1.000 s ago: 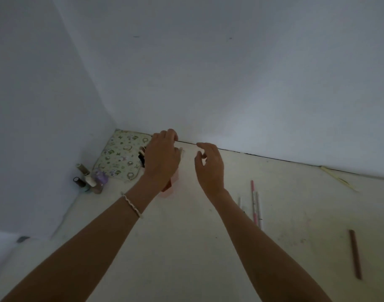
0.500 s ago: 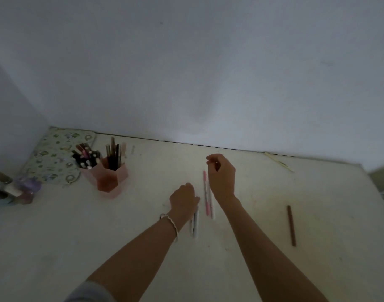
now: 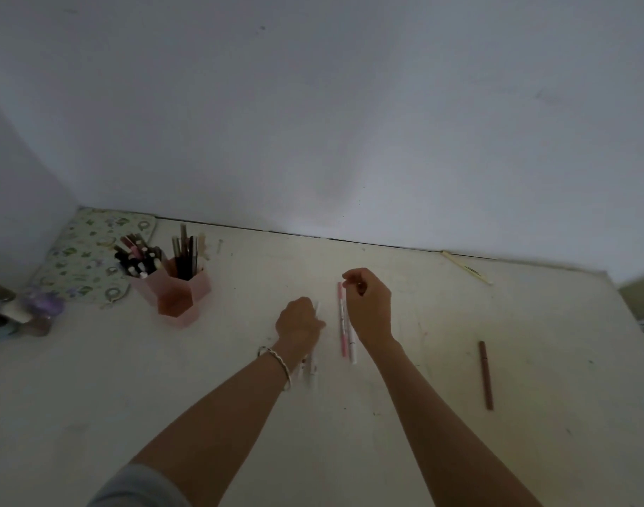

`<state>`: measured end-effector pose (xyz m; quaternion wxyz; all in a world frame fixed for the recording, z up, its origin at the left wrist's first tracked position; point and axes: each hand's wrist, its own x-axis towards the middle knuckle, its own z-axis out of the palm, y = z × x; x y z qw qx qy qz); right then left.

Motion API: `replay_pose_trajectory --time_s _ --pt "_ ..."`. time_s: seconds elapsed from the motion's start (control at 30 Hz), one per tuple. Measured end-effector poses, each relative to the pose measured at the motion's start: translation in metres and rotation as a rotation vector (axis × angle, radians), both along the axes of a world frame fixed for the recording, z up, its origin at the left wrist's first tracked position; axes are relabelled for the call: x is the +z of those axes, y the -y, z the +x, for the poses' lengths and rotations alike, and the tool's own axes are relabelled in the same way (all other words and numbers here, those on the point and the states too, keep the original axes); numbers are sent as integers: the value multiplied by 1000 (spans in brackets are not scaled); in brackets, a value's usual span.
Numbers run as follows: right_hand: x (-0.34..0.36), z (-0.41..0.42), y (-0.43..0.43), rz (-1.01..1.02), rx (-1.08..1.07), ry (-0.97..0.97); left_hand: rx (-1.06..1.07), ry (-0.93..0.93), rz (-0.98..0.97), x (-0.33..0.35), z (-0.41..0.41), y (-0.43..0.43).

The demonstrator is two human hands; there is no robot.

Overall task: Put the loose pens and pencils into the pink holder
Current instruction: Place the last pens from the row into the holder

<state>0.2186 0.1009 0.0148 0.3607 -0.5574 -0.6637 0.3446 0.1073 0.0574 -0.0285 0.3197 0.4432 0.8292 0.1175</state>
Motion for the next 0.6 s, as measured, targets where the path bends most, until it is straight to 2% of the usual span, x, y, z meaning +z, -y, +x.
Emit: replay_pose_trajectory --time_s 0.1,0.17,0.3,0.4,0.5,0.6 --pt "-2 5 -1 -49 -5 3 45 24 137 16 -26 -6" --pt "-5 4 -1 -112 26 87 101 31 279 33 -47 -13" --pt "-18 -8 7 -314 235 476 173 121 556 64 -75 -18" --pt "-33 -22 25 -353 370 693 167 122 648 72 -84 -13" --pt "-44 -38 37 -315 450 702 159 102 692 77 -96 -3" --pt "-33 -62 31 -215 354 502 160 -15 799 88 -125 8"
